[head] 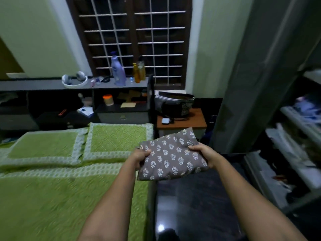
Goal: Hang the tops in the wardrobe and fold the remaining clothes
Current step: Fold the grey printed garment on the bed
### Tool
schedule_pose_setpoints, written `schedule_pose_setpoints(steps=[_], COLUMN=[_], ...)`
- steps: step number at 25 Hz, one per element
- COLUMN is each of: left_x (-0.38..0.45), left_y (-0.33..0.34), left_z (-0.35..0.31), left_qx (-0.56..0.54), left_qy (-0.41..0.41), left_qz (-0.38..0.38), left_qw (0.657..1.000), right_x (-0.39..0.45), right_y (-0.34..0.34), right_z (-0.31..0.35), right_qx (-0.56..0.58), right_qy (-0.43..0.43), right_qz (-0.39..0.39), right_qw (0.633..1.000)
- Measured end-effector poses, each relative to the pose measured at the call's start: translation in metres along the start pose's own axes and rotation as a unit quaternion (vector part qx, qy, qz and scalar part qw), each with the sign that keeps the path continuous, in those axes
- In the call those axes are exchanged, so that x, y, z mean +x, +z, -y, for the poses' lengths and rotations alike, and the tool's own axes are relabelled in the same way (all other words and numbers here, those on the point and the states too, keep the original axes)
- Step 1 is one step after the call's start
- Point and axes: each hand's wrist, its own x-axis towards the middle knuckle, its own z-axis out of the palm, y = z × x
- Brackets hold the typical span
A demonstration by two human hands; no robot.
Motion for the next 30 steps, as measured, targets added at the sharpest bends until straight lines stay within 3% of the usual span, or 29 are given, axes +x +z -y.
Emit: schedule_pose_setpoints(steps=[2, 5, 9, 14, 19, 24, 30], left_x=[0.042, 0.079, 0.12, 0.189, 0.22, 0.235, 0.245], left_y=[0.049, 0.129, 0.234, 0.359, 0.481, 0.608, 0.741], left_z=[-0.031, -0.084, -0.151, -0.226, -0.291, -0.32, -0.376], left_qx=[0.094, 0.247, 0.348, 0.341, 0.306, 0.314, 0.279], left_qy=[0.1, 0.185, 0.247, 0.348, 0.415, 0.455, 0.498], left_qz=[-0.048, -0.085, -0.133, -0.019, 0.138, 0.215, 0.253], left_qw=[0.989, 0.947, 0.895, 0.873, 0.846, 0.805, 0.781], right_x=[0.012, 0.03, 0.06, 0.072, 0.058, 0.042, 0.033], right_y=[-0.044, -0.104, -0.182, -0.276, -0.352, -0.437, -0.548], right_z=[0.016, 0.032, 0.048, 0.089, 0.124, 0.142, 0.185], right_qx=[-0.011, -0.037, -0.113, -0.154, -0.103, -0.095, -0.079], right_qy=[-0.028, -0.094, -0.133, -0.12, -0.079, -0.051, -0.042], right_qz=[-0.054, -0.198, -0.416, -0.6, -0.706, -0.781, -0.809], right_qw=[0.998, 0.975, 0.892, 0.776, 0.696, 0.615, 0.581])
